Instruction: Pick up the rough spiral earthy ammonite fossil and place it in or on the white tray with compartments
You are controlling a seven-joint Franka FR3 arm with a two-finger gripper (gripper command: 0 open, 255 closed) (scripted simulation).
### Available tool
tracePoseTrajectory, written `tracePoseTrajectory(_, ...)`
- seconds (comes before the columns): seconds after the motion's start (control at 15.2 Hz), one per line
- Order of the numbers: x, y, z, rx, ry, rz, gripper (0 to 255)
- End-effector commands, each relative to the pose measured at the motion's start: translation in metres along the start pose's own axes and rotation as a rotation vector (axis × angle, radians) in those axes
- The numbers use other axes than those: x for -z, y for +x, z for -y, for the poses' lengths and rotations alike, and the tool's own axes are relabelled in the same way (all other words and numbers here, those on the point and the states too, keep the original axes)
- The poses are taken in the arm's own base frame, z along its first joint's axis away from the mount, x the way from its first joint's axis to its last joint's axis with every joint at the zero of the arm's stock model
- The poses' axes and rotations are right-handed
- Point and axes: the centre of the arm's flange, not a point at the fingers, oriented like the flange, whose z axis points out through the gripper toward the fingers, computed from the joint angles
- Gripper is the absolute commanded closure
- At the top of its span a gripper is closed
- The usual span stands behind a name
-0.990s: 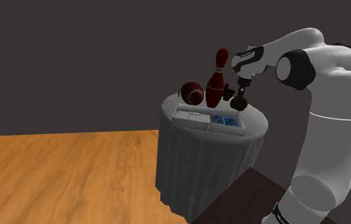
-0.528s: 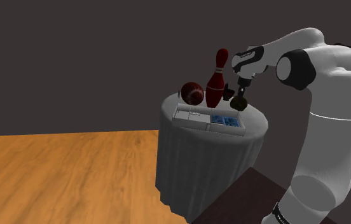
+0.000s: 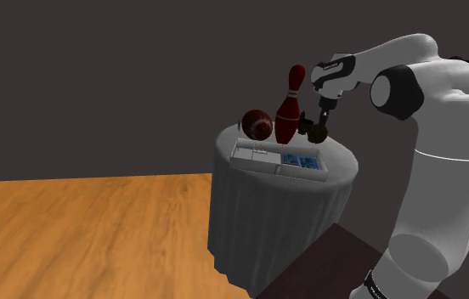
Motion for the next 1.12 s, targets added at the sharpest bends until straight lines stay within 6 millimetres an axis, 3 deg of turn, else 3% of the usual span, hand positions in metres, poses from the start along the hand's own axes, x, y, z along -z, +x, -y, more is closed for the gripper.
tracePoseTrajectory(0.0,0.012,0.0,0.0,0.0,0.0,0.0,255)
tracePoseTrajectory(0.99,0.089,0.002,-0.006,0.0,0.0,0.0,255)
tracePoseTrajectory(1.06,0.091,0.008,0.006,0.0,0.0,0.0,255)
